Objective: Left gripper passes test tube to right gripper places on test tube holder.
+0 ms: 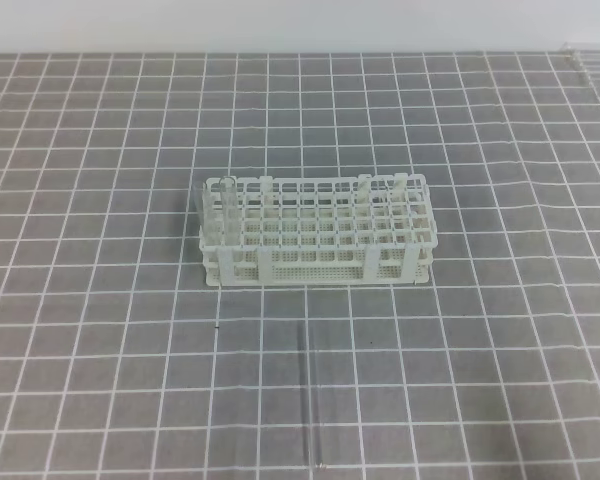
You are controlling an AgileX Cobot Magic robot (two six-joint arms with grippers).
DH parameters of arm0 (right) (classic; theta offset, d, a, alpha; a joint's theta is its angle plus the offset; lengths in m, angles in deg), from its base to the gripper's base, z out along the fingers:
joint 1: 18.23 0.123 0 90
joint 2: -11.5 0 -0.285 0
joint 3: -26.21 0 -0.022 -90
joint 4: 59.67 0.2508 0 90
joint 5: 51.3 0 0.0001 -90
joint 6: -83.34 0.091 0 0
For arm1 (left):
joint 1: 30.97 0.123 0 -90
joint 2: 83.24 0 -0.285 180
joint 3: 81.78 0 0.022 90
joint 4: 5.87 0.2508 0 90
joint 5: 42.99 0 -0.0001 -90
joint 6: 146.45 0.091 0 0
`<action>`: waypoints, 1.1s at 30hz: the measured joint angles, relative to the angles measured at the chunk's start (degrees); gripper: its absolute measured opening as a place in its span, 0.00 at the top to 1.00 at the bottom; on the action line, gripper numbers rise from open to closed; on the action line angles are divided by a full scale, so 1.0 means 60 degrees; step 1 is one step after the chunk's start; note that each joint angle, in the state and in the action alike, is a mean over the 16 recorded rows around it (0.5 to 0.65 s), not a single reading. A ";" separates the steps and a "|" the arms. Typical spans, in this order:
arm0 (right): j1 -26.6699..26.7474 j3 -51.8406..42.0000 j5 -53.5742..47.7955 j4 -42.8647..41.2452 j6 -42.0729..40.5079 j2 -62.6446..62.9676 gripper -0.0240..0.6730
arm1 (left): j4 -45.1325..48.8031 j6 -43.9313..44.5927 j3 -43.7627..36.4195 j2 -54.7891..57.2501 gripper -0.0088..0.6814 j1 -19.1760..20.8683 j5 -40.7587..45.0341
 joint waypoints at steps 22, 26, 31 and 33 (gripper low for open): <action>0.0000 0.3285 -0.2933 0.0052 -0.0201 -0.4043 0.98 | -0.0722 0.0098 0.4483 0.4488 0.99 -0.0004 0.4611; 0.0000 0.3915 -0.3750 -0.0259 -0.0207 -0.5288 0.98 | -0.1290 0.0771 0.5199 0.6019 0.99 -0.0055 0.5541; 0.0000 0.4326 -0.4412 -0.0435 -0.0273 -0.6374 0.98 | -0.2032 0.1549 0.5666 0.7747 0.99 -0.0425 0.6000; 0.0000 0.4406 -0.4588 -0.0469 -0.0308 -0.6650 0.98 | -0.2328 0.1768 0.5774 0.8456 0.99 -0.0760 0.5956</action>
